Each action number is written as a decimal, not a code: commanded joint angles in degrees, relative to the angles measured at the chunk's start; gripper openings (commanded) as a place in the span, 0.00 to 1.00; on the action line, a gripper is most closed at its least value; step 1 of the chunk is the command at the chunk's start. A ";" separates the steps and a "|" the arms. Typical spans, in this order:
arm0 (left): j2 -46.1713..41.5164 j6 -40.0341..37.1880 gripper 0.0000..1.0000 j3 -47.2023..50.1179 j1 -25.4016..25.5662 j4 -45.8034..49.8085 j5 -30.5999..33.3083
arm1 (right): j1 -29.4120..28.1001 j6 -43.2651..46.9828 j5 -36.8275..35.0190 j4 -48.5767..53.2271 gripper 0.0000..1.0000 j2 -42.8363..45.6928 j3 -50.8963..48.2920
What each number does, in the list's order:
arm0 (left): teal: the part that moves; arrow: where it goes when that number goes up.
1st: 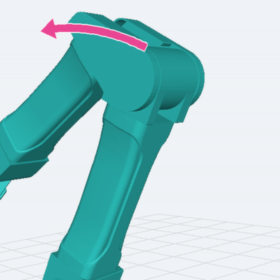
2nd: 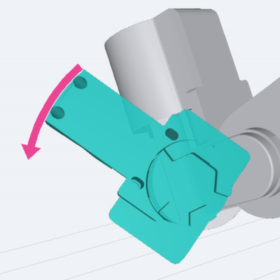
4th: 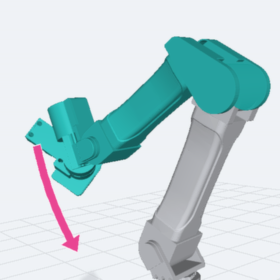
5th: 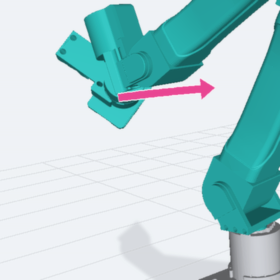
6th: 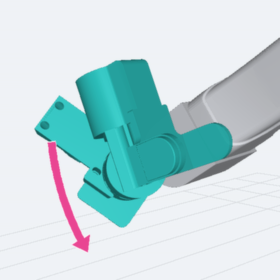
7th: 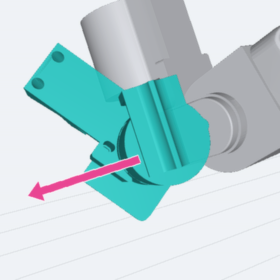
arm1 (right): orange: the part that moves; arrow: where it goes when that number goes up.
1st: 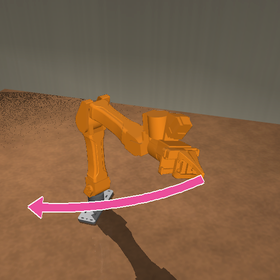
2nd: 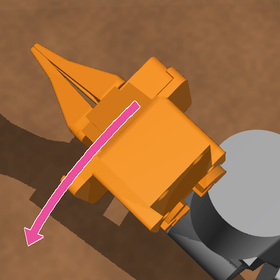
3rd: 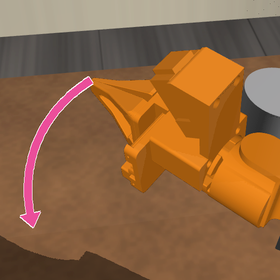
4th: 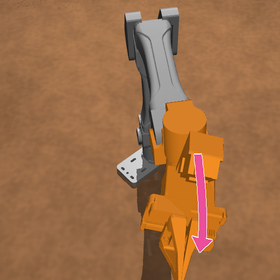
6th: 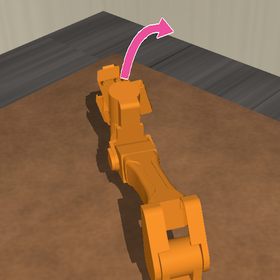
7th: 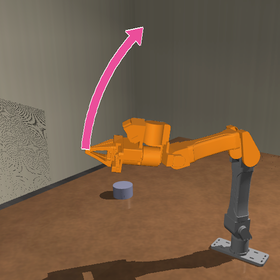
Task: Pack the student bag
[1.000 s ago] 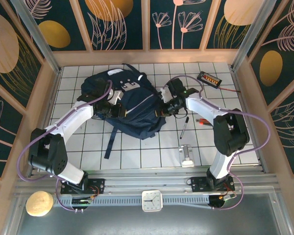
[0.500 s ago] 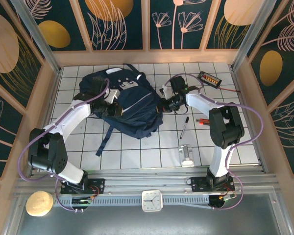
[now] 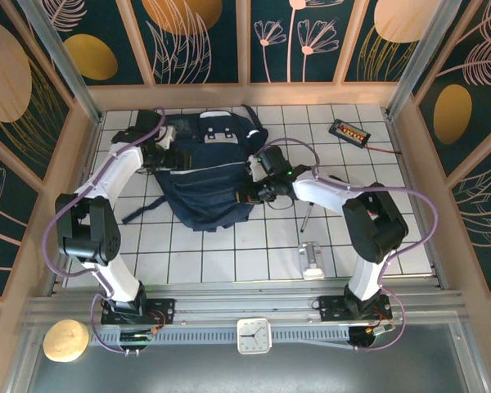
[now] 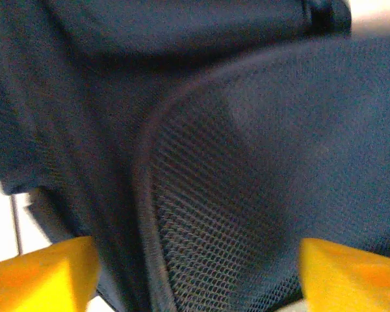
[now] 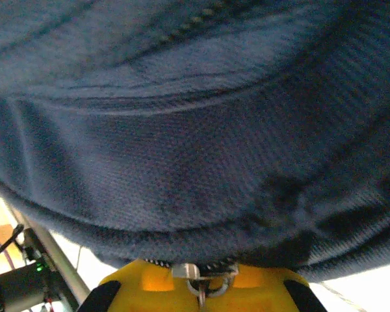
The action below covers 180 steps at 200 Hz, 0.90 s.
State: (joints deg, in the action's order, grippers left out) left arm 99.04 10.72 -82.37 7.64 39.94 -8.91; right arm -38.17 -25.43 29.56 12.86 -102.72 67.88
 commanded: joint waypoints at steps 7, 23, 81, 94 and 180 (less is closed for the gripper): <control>-8.17 16.80 0.98 5.39 0.01 -2.91 -2.82 | -0.60 -9.36 -0.79 -4.53 0.00 -2.31 3.29; -17.60 32.24 0.99 17.44 0.09 -12.45 -11.00 | -0.73 -9.65 -0.71 -4.17 0.00 -3.33 5.67; -42.09 77.75 0.99 46.15 7.44 -39.31 -8.14 | -2.99 -8.60 -2.42 -1.75 0.00 -5.72 10.96; -40.87 82.84 0.99 46.76 9.62 -41.51 -7.44 | -3.59 -8.26 -3.18 -1.13 0.00 -5.74 11.53; -22.56 87.19 0.56 40.37 14.34 -46.84 -11.21 | -5.49 -8.06 -6.18 0.40 0.00 -5.34 12.00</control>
State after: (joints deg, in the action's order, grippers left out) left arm 75.70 94.98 -40.29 21.61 -2.85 -19.90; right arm -42.46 -33.58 24.69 13.91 -107.92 77.28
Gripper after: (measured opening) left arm 0.650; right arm 0.052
